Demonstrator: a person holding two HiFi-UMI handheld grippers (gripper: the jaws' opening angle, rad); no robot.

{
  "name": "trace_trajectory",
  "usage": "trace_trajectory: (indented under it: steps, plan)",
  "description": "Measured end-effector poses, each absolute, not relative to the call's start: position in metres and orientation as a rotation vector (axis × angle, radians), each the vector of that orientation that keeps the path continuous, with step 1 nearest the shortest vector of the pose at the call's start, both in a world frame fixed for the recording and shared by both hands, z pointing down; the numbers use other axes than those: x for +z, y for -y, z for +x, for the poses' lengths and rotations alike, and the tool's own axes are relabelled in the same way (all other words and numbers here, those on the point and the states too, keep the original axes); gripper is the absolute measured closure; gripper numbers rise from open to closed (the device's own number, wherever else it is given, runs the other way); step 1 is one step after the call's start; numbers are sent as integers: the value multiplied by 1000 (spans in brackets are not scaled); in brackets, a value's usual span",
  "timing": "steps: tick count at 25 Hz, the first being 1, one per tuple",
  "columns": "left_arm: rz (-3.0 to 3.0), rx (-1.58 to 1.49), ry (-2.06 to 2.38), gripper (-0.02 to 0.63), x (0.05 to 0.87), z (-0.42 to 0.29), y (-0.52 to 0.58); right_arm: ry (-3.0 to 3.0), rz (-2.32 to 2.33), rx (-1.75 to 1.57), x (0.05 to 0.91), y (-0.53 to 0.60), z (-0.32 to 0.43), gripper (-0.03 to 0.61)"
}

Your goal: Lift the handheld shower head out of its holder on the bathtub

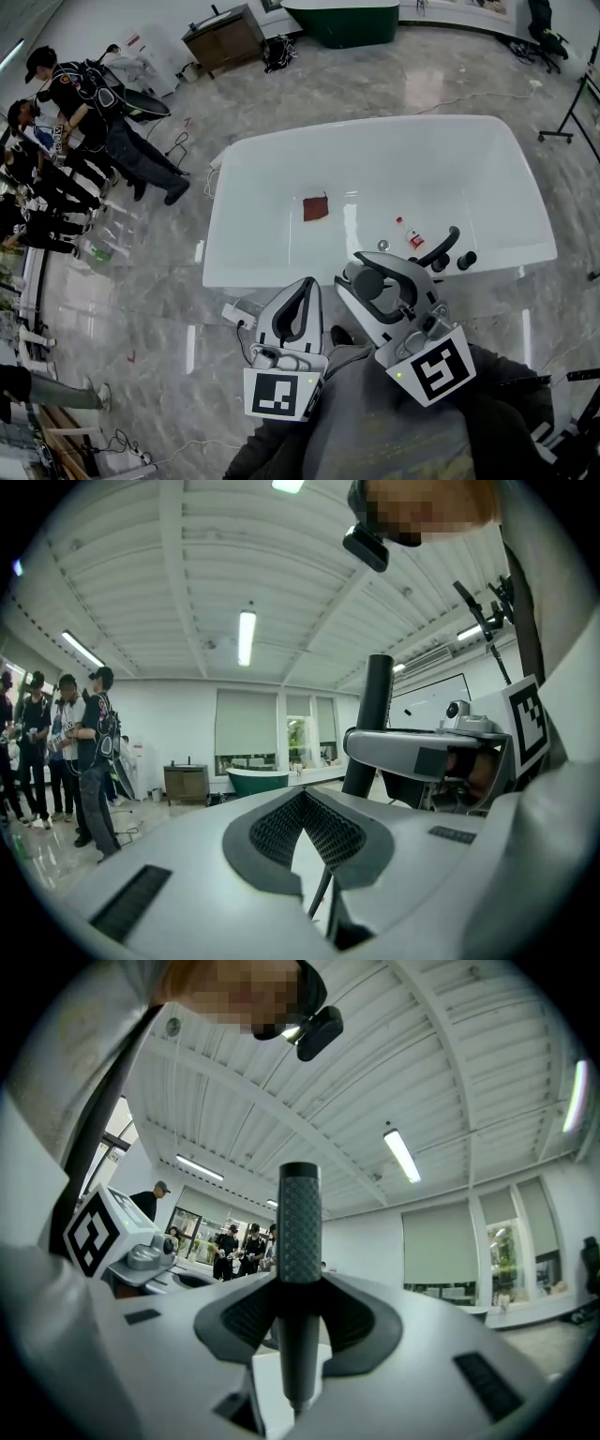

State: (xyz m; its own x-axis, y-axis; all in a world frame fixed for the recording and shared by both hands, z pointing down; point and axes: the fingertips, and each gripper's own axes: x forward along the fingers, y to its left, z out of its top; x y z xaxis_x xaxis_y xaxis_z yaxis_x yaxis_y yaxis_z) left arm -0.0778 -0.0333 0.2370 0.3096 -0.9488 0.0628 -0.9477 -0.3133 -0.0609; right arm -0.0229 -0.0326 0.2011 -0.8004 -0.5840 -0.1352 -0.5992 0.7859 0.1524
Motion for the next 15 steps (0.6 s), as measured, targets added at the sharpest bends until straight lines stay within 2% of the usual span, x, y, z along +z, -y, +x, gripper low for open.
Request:
trace_trajectory:
  steps: [15]
  plan:
    - [-2536, -179, -1869, 612, 246, -88, 43, -2942, -892, 265, 211, 42, -37, 437]
